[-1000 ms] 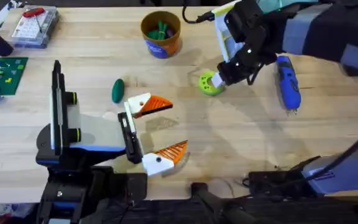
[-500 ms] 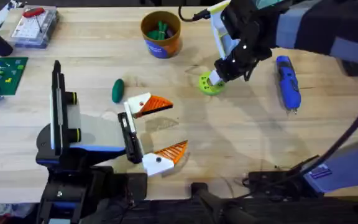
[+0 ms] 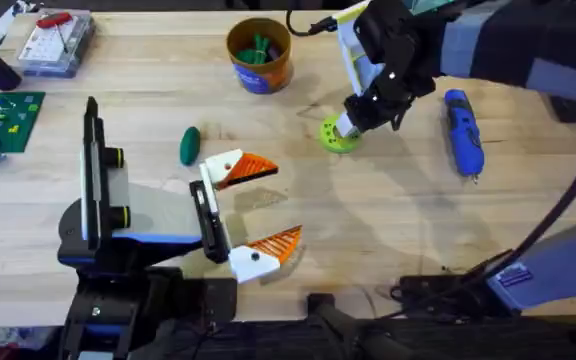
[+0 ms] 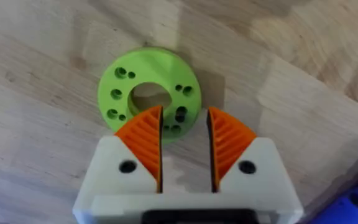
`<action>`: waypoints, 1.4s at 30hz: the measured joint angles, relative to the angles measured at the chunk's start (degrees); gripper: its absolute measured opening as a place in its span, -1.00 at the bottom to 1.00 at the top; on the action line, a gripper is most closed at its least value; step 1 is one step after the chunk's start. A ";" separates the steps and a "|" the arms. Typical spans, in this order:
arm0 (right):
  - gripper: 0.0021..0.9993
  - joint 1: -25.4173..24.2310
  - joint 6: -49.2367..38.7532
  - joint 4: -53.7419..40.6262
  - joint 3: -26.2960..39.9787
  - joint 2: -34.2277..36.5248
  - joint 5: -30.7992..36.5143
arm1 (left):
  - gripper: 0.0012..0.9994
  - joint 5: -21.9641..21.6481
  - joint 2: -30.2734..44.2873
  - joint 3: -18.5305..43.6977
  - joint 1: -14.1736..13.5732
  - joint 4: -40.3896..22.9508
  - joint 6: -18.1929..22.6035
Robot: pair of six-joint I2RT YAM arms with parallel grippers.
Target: Pick up the gripper from the table and insert it into the empty holder that is missing its gripper. Then pick up a screw, insert it into the mounting hole, and use the screwdriver to tighten it. Finally, clean up the table by picking up the vegetable and placing it into the bucket.
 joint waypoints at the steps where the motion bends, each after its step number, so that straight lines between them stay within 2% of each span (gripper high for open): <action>1: -0.29 0.00 -0.06 0.01 0.01 0.00 0.00 | 0.99 0.00 0.00 0.00 0.00 0.00 0.00; 4: -0.51 0.00 -0.30 0.04 0.01 -0.01 0.00 | 0.99 0.00 0.00 0.00 0.00 0.00 0.00; 14: -0.99 0.00 -0.79 0.07 0.01 -0.01 0.00 | 0.99 0.00 0.00 0.00 0.00 0.00 0.00; 33: -1.00 0.00 -0.75 -0.15 0.28 -0.01 0.00 | 0.99 0.00 0.00 0.00 0.00 0.00 0.00; 42: -1.00 0.00 -0.75 -5.74 5.27 -2.21 0.01 | 0.99 0.00 0.00 0.00 0.00 0.00 0.00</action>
